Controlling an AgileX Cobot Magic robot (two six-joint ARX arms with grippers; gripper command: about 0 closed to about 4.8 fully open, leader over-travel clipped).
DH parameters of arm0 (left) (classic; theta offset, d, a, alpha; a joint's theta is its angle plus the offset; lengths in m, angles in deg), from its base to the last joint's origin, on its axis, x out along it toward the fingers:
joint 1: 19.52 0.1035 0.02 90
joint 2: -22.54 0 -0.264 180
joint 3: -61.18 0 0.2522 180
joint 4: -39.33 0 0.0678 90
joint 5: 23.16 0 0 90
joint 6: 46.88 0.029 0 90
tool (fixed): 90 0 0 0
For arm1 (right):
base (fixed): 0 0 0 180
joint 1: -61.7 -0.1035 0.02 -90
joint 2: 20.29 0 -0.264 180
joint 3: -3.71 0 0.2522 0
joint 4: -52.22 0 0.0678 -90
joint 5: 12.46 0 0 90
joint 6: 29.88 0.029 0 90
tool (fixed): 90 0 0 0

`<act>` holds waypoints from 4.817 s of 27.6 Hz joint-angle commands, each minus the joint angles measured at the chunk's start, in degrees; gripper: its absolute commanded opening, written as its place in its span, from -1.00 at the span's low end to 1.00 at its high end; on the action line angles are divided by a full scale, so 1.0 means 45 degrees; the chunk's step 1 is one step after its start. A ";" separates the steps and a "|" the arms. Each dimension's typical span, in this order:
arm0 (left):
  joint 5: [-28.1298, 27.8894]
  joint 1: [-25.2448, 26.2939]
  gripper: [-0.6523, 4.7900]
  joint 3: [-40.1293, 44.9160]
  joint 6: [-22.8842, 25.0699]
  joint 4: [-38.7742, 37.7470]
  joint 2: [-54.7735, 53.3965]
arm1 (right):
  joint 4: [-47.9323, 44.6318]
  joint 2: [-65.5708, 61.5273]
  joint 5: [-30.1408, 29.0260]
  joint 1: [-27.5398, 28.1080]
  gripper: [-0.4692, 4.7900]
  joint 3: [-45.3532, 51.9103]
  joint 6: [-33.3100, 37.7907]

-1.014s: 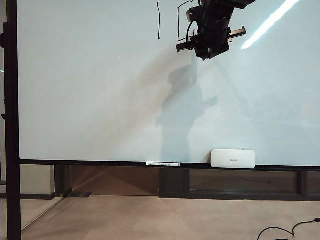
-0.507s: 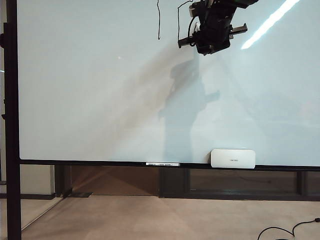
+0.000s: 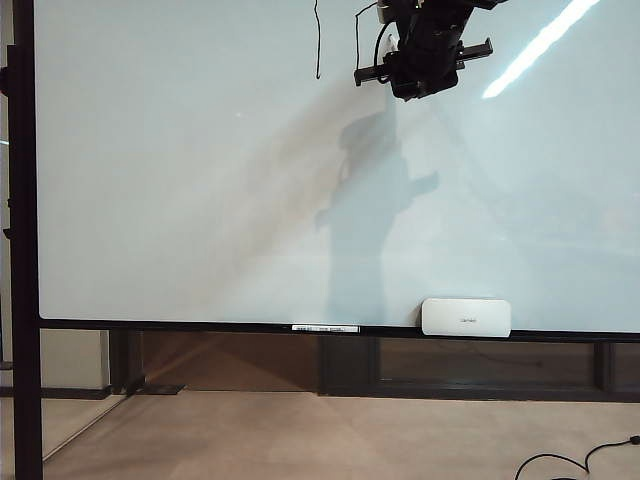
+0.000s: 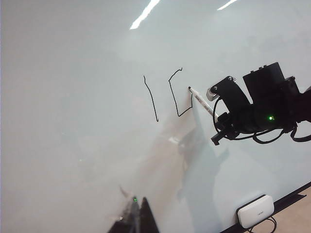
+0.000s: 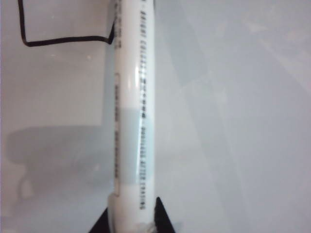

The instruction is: Reach to the right to find the marker pen, pick it up, and write the number 16 on the whiteboard.

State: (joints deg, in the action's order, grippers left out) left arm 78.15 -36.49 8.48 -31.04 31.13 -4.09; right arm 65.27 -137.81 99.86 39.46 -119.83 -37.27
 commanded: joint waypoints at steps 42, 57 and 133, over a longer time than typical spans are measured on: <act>-0.1870 0.0000 -0.78 -0.0102 0.0335 -0.0505 0.1719 | 0.0525 0.1122 -0.2322 -0.0019 -0.83 -0.0068 -0.0029; -0.5469 0.0000 -0.78 -0.5056 0.2312 -0.7567 0.3065 | 0.8140 0.9661 -0.1889 0.0010 -0.83 -0.0053 -0.1141; 0.2871 0.6980 -0.78 0.1311 -0.6101 -0.7485 0.5877 | 0.4498 2.6010 -0.6946 0.3473 -0.83 1.9229 0.3682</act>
State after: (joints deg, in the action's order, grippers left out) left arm 91.04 -5.11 12.07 -58.32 -7.47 22.35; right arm 89.40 -20.76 68.63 55.07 -35.05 -21.01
